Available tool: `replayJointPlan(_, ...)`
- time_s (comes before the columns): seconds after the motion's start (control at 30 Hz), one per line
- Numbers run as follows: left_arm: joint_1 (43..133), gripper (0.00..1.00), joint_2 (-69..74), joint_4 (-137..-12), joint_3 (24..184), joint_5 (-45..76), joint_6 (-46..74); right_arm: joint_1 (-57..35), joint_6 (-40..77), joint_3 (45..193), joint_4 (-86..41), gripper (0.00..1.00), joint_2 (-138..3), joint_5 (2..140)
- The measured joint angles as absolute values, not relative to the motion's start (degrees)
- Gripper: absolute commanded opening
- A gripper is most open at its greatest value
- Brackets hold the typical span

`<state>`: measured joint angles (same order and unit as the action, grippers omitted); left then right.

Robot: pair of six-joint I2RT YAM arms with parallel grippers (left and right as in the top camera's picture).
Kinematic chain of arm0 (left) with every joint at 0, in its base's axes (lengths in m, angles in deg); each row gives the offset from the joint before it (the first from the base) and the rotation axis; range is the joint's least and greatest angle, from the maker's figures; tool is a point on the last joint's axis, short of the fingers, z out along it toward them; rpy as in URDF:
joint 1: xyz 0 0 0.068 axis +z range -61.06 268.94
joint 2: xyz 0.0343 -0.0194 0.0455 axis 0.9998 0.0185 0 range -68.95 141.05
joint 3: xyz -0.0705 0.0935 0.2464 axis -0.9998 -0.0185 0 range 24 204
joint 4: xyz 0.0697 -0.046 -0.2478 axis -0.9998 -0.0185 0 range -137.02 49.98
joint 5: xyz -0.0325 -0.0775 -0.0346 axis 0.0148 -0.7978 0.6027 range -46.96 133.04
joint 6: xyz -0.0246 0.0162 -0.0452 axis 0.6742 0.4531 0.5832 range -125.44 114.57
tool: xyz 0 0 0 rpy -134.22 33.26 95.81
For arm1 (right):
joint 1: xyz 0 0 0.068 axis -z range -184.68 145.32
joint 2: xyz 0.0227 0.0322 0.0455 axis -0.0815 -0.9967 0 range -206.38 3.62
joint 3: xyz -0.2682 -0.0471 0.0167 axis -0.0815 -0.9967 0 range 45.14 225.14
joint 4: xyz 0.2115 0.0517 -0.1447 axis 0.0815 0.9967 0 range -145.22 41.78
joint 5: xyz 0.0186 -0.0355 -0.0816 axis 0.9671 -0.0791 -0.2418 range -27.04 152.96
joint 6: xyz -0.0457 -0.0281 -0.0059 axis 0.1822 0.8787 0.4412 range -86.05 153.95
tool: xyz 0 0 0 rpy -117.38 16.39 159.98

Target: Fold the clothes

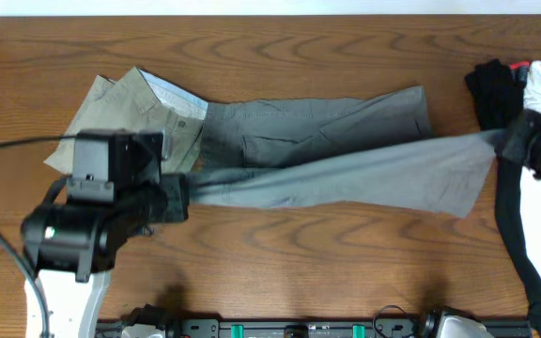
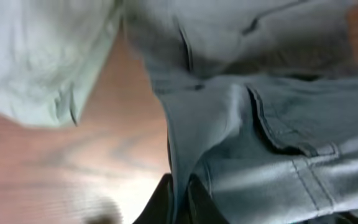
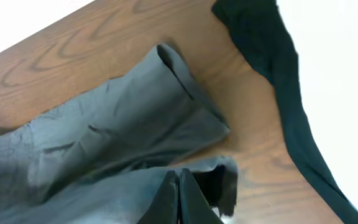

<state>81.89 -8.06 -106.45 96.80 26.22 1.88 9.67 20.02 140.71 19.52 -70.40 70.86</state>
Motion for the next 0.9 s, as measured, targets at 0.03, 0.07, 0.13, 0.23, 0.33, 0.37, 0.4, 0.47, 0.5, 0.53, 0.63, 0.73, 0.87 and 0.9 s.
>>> replayJointPlan(0.03, 81.9, 0.06, -6.9, -105.2, 96.8, 26.5, 1.4, 9.7, 20.0, 140.7, 18.7, 0.01, -71.4, 71.2)
replayJointPlan(0.07, 81.9, 0.06, -5.3, -103.5, 96.9, 26.8, 0.7, 9.7, 20.0, 140.7, 17.3, 0.01, -73.0, 71.9)
replayJointPlan(0.13, 81.8, 0.06, -1.7, -100.3, 96.9, 27.0, -0.6, 9.7, 20.1, 140.7, 14.7, 0.01, -76.2, 73.2)
replayJointPlan(0.23, 81.8, 0.07, 4.1, -95.9, 97.0, 27.3, -2.4, 9.7, 20.2, 140.7, 10.8, 0.01, -80.6, 74.7)
replayJointPlan(0.33, 81.7, 0.07, 9.9, -91.6, 97.0, 27.4, -3.5, 9.7, 20.2, 140.7, 6.6, 0.01, -84.7, 75.5)
replayJointPlan(0.37, 81.7, 0.07, 11.9, -89.8, 97.0, 27.5, -3.9, 9.7, 20.2, 140.7, 5.0, 0.01, -86.2, 75.5)
replayJointPlan(0.4, 81.8, 0.06, 13.8, -88.0, 97.0, 28.1, -4.1, 9.7, 20.3, 140.7, 3.5, 0.01, -87.3, 75.2)
replayJointPlan(0.47, 81.8, 0.06, 17.3, -84.7, 97.0, 28.6, -4.4, 9.9, 20.4, 140.7, 0.3, 0.01, -89.8, 75.0)
replayJointPlan(0.5, 81.9, 0.06, 18.8, -83.0, 97.0, 28.8, -4.5, 10.1, 20.4, 140.7, -1.4, 0.01, -91.3, 75.1)
replayJointPlan(0.53, 81.9, 0.06, 20.3, -81.0, 97.0, 29.0, -4.5, 10.1, 20.4, 140.7, -2.7, 0.01, -92.3, 75.2)
replayJointPlan(0.63, 81.8, 0.06, 24.1, -75.2, 97.0, 29.5, -4.8, 10.2, 20.4, 140.8, -7.2, 0.01, -96.3, 76.5)
replayJointPlan(0.73, 81.8, 0.06, 26.8, -72.2, 97.0, 29.8, -4.9, 10.2, 20.5, 140.8, -10.4, 0.01, -99.9, 78.2)
replayJointPlan(0.87, 81.8, 0.07, 29.9, -70.0, 97.0, 30.4, -4.9, 10.2, 20.6, 140.8, -12.2, 0.01, -104.3, 79.9)
replayJointPlan(0.9, 81.8, 0.09, 30.6, -69.6, 97.0, 31.1, -4.9, 10.1, 20.6, 140.8, -12.2, 0.01, -105.4, 80.3)
